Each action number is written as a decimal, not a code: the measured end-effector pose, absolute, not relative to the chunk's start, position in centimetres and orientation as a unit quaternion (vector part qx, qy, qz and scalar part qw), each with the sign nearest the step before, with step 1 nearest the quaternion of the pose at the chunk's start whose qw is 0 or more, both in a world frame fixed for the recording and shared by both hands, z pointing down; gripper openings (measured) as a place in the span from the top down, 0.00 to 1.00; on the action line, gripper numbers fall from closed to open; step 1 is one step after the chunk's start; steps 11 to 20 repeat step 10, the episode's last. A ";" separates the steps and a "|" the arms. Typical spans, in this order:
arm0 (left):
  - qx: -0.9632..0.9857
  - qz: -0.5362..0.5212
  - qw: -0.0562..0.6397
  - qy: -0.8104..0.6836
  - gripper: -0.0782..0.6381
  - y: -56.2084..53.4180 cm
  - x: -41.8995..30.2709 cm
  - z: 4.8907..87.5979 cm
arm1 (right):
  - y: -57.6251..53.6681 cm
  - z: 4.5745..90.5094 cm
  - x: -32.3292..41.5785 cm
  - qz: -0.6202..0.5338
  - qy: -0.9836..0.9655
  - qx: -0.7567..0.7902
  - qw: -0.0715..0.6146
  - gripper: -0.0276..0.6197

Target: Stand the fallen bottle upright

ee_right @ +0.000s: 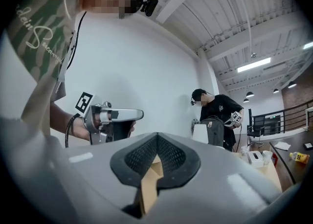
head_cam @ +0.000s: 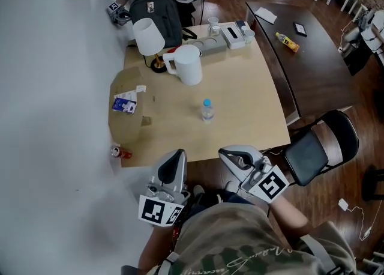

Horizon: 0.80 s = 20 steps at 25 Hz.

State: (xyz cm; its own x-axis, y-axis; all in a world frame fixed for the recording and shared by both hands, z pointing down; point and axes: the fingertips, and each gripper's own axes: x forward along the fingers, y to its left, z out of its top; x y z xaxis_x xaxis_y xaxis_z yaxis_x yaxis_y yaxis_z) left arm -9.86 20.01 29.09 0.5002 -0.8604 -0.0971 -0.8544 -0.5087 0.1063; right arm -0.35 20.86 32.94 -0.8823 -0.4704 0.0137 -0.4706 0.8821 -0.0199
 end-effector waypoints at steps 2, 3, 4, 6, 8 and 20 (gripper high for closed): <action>0.865 -0.067 0.023 -0.497 0.88 20.3 -9.9 29.2 | 21.1 33.2 -0.4 0.015 -0.970 0.241 0.002 0.95; 0.865 -0.065 0.024 -0.497 0.88 20.5 -9.9 29.3 | 21.2 33.2 -0.5 0.015 -0.971 0.240 -0.001 0.95; 0.865 -0.064 0.025 -0.497 0.88 20.6 -9.9 29.4 | 21.4 33.2 -0.5 0.015 -0.971 0.239 -0.005 0.95; 0.865 -0.061 0.025 -0.498 0.88 20.6 -10.0 29.6 | 21.5 33.4 -0.6 0.015 -0.971 0.237 -0.006 0.95; 0.864 -0.059 0.026 -0.499 0.88 20.6 -10.2 29.8 | 21.6 33.7 -0.7 0.015 -0.971 0.237 -0.003 0.95; 0.863 -0.059 0.027 -0.500 0.88 20.6 -10.3 29.9 | 21.6 33.9 -0.7 0.017 -0.971 0.237 -0.002 0.95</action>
